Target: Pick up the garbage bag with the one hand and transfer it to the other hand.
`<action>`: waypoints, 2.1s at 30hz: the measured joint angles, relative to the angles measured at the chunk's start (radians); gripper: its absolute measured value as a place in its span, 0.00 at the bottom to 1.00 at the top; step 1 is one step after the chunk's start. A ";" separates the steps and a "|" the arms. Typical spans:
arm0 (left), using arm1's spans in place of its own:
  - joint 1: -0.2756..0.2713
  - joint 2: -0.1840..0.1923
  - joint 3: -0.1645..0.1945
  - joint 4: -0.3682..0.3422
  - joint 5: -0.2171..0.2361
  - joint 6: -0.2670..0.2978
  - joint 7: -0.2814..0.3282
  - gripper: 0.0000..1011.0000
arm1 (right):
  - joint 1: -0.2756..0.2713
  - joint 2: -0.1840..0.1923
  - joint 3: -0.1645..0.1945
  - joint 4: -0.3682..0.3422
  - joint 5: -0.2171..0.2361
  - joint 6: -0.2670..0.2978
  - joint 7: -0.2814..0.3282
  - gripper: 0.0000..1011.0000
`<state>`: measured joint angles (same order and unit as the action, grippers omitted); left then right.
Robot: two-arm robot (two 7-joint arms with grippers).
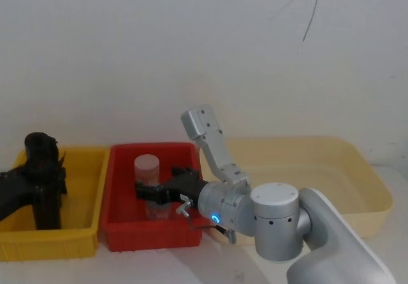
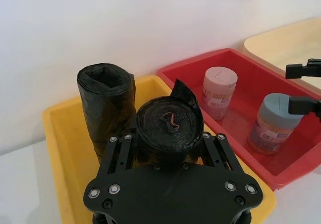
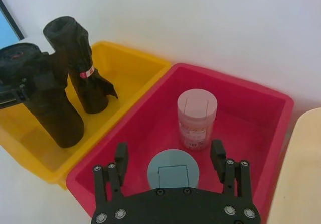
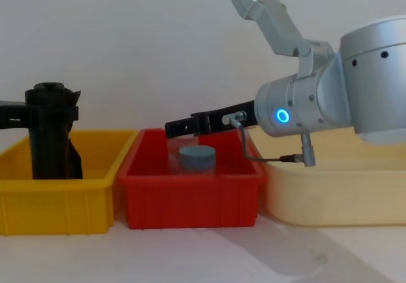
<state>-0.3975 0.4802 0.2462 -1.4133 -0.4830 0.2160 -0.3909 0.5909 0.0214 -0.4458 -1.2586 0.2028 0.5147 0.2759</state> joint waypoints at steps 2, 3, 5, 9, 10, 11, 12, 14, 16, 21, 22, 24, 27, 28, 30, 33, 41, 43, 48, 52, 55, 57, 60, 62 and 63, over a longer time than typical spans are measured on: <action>0.000 0.000 0.000 0.000 0.000 0.000 0.000 0.54 | 0.003 -0.001 -0.003 0.006 -0.002 0.005 0.004 0.99; 0.000 0.000 0.000 0.000 0.000 0.000 0.000 0.54 | 0.004 -0.001 -0.004 0.008 -0.003 0.006 0.005 0.99; 0.000 0.000 0.001 0.001 0.000 0.000 0.000 0.54 | 0.006 -0.001 -0.007 0.011 -0.005 0.010 0.009 0.99; -0.001 0.000 0.001 0.001 0.000 0.000 -0.001 0.54 | 0.008 -0.001 -0.010 0.014 -0.008 0.014 0.014 0.99; -0.001 0.000 0.001 0.001 0.000 0.000 -0.001 0.54 | 0.009 0.000 -0.012 0.016 -0.010 0.015 0.016 0.99; -0.001 0.000 0.001 0.001 0.000 0.000 -0.001 0.54 | 0.009 0.000 -0.013 0.017 -0.011 0.015 0.017 0.99; -0.001 0.000 0.001 0.001 0.000 0.000 -0.001 0.54 | 0.009 0.000 -0.014 0.017 -0.012 0.015 0.018 0.99; -0.001 0.000 0.001 0.001 0.000 0.000 -0.001 0.54 | 0.010 0.002 -0.016 0.020 -0.016 0.016 0.020 0.99; -0.001 0.000 0.001 0.002 0.000 0.000 -0.001 0.54 | 0.010 0.003 -0.018 0.024 -0.019 0.015 0.023 0.99; -0.002 0.000 0.001 0.002 0.000 0.000 -0.001 0.54 | 0.010 0.003 -0.021 0.033 -0.026 0.011 0.024 0.99; -0.002 0.000 0.001 0.002 0.000 0.000 -0.001 0.54 | 0.011 0.003 -0.021 0.036 -0.027 0.010 0.024 0.99; -0.002 0.000 0.001 0.002 0.000 0.000 -0.001 0.54 | 0.011 0.003 -0.022 0.042 -0.030 0.005 0.024 0.99; -0.002 0.000 0.001 0.002 0.000 0.000 -0.001 0.54 | 0.013 0.001 -0.022 0.052 -0.034 0.001 0.024 0.99; -0.002 0.000 0.001 0.002 0.000 0.000 -0.001 0.54 | 0.014 0.000 -0.022 0.056 -0.036 -0.002 0.024 0.99; -0.002 0.000 0.001 0.002 0.000 0.000 -0.001 0.54 | 0.014 -0.001 -0.022 0.061 -0.038 -0.004 0.024 0.99; -0.002 0.000 0.001 0.002 0.000 0.000 -0.001 0.54 | 0.015 -0.003 -0.021 0.069 -0.041 -0.007 0.024 0.99; -0.002 0.000 0.001 0.002 0.000 0.000 -0.001 0.54 | 0.017 -0.005 -0.020 0.082 -0.045 -0.012 0.024 0.99; -0.002 0.000 0.001 0.002 0.000 0.000 -0.001 0.54 | 0.017 -0.006 -0.020 0.084 -0.046 -0.013 0.024 0.98; -0.002 0.000 0.001 0.002 0.000 0.000 -0.001 0.54 | 0.018 -0.007 -0.020 0.088 -0.048 -0.015 0.024 0.86; -0.002 0.000 0.001 0.002 0.000 0.000 -0.001 0.54 | 0.018 -0.007 -0.019 0.090 -0.049 -0.016 0.024 0.75; -0.002 0.000 0.001 0.002 0.000 0.000 -0.001 0.54 | 0.018 -0.007 -0.019 0.091 -0.049 -0.016 0.024 0.67; -0.002 0.000 0.001 0.002 0.000 0.000 -0.001 0.54 | 0.019 -0.007 -0.019 0.092 -0.049 -0.017 0.024 0.65; -0.002 0.000 0.001 0.002 0.000 0.000 -0.001 0.54 | 0.019 -0.008 -0.019 0.093 -0.050 -0.017 0.024 0.64; -0.002 0.000 0.001 0.002 0.000 0.000 -0.001 0.54 | 0.019 -0.008 -0.019 0.093 -0.050 -0.017 0.024 0.64; -0.002 0.000 0.001 0.002 0.000 0.000 -0.001 0.54 | 0.019 -0.008 -0.019 0.094 -0.050 -0.017 0.024 0.64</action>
<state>-0.3991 0.4802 0.2474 -1.4118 -0.4832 0.2160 -0.3921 0.6100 0.0133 -0.4650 -1.1650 0.1528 0.4973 0.3001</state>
